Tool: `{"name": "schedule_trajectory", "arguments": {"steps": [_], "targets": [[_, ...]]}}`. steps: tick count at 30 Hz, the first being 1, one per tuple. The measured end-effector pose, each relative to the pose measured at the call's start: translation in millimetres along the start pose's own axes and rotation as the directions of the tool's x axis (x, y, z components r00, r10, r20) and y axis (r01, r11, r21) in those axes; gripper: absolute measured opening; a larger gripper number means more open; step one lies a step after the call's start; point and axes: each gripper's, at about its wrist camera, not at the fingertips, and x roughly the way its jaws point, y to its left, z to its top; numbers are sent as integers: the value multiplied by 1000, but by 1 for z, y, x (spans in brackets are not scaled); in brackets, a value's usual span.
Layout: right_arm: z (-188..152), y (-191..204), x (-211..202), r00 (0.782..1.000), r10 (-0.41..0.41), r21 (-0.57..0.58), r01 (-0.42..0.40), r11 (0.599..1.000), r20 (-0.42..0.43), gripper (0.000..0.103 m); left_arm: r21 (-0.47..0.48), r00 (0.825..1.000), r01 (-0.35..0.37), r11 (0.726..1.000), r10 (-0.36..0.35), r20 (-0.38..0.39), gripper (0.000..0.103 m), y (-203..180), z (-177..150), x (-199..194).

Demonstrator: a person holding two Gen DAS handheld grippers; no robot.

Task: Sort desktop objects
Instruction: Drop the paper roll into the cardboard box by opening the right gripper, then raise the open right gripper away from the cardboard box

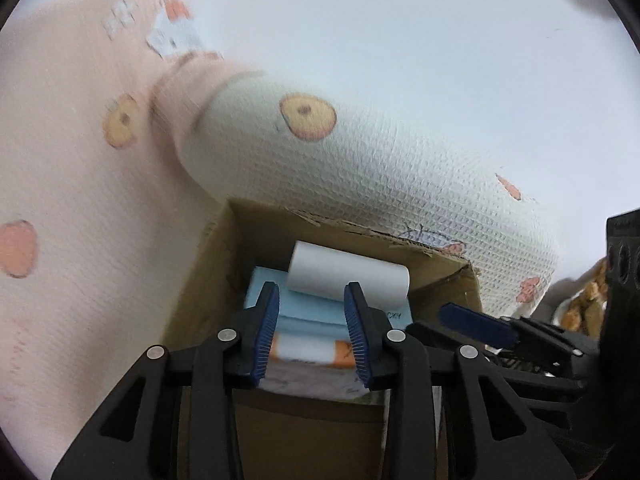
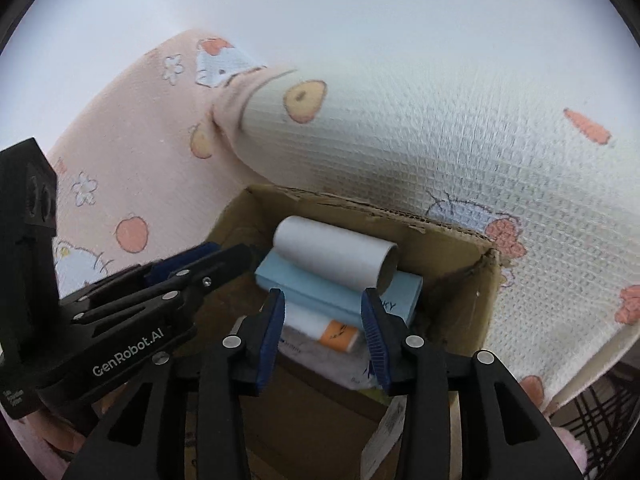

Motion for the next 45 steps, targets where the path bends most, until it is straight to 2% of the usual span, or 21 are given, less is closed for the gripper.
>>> {"name": "schedule_trajectory", "arguments": {"steps": [3, 7, 10, 16, 20, 24, 27, 32, 37, 45], "targets": [[-8, 14, -12, 1000, -7, -31, 7, 999, -4, 44, 8, 998, -57, 998, 57, 15, 41, -1, -5, -18], [-18, 26, -25, 1000, -7, -47, 7, 999, -8, 48, 6, 998, -62, 998, 61, 20, 41, 5, -21, -47], [-30, 32, -41, 1000, -22, -58, 22, 998, -1, 49, 32, 994, -103, 994, 102, 41, 41, 1, -36, -65], [-53, 47, -68, 995, -86, -55, 88, 995, 45, 52, 66, 974, -195, 979, 185, 127, 44, -13, -65, -102], [-68, 54, -86, 995, -86, -46, 89, 995, 53, 55, 18, 969, -189, 982, 184, 165, 48, -12, -87, -127], [-78, 65, -99, 994, -86, -88, 92, 992, 65, 60, -62, 966, -178, 982, 186, 179, 55, -4, -107, -145], [-86, 72, -103, 995, -83, -106, 90, 990, 61, 61, -83, 964, -184, 979, 196, 179, 58, 0, -115, -150], [-92, 82, -108, 995, -78, -139, 85, 987, 57, 61, -80, 954, -239, 968, 250, 168, 59, -1, -121, -153], [-97, 81, -115, 994, -84, -142, 93, 985, 68, 61, -76, 954, -239, 968, 248, 167, 59, -5, -123, -155], [-97, 72, -123, 992, -96, -122, 105, 987, 79, 61, -49, 944, -268, 962, 272, 186, 59, -20, -122, -156]]}}
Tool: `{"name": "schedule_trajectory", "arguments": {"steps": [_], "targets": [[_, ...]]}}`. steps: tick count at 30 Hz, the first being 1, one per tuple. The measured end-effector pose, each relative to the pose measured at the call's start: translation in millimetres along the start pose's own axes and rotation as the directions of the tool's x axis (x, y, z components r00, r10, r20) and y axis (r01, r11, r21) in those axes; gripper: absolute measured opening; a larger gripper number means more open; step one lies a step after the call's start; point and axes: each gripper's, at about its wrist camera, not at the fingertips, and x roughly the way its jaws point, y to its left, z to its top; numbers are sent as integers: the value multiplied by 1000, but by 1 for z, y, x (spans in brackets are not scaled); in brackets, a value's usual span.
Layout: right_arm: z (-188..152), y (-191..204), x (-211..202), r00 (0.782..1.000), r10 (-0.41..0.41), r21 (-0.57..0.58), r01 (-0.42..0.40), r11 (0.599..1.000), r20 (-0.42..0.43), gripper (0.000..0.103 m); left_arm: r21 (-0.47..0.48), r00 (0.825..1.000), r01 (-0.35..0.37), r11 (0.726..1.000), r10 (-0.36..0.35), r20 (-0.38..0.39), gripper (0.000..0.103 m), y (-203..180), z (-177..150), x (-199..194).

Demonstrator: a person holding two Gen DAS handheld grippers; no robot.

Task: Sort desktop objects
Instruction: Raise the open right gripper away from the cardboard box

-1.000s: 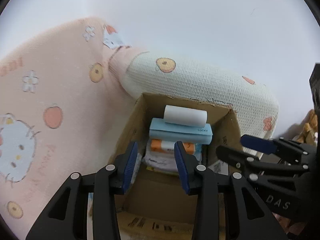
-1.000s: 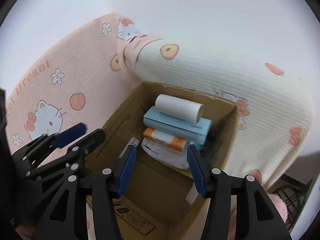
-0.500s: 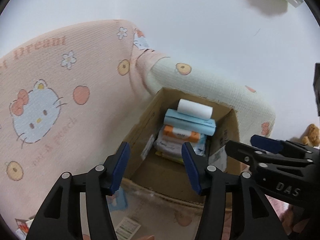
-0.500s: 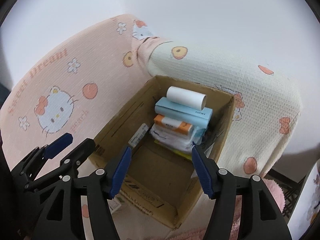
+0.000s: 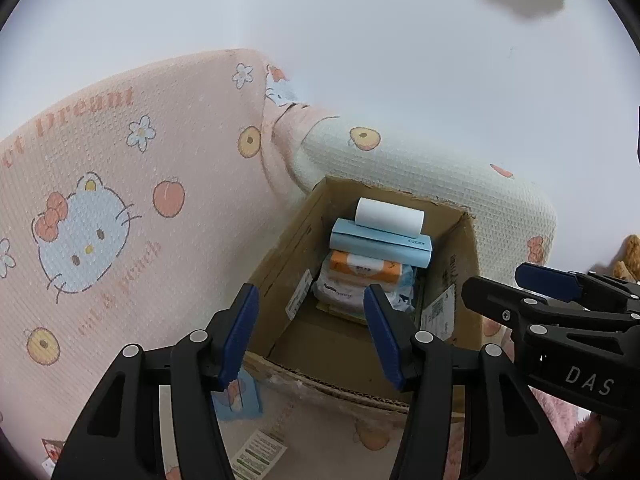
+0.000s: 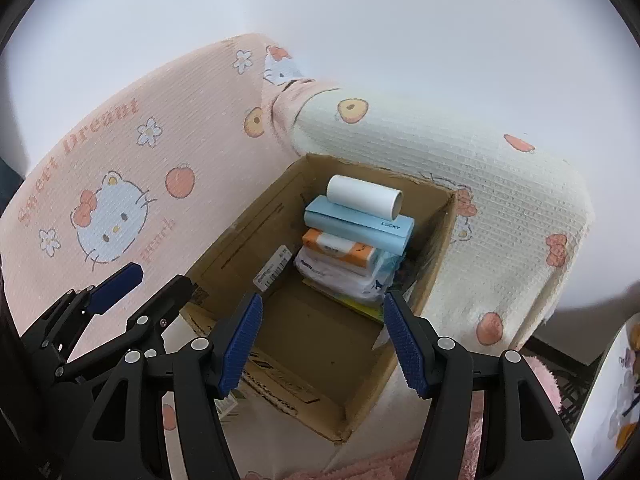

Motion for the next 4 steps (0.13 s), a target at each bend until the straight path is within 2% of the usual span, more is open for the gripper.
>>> {"name": "schedule_trajectory", "arguments": {"steps": [4], "targets": [[0, -5, -1, 1000, -1, 14, 1, 1000, 1, 61, 26, 1000, -4, 1000, 3, 11, 59, -6, 0, -3]]}}
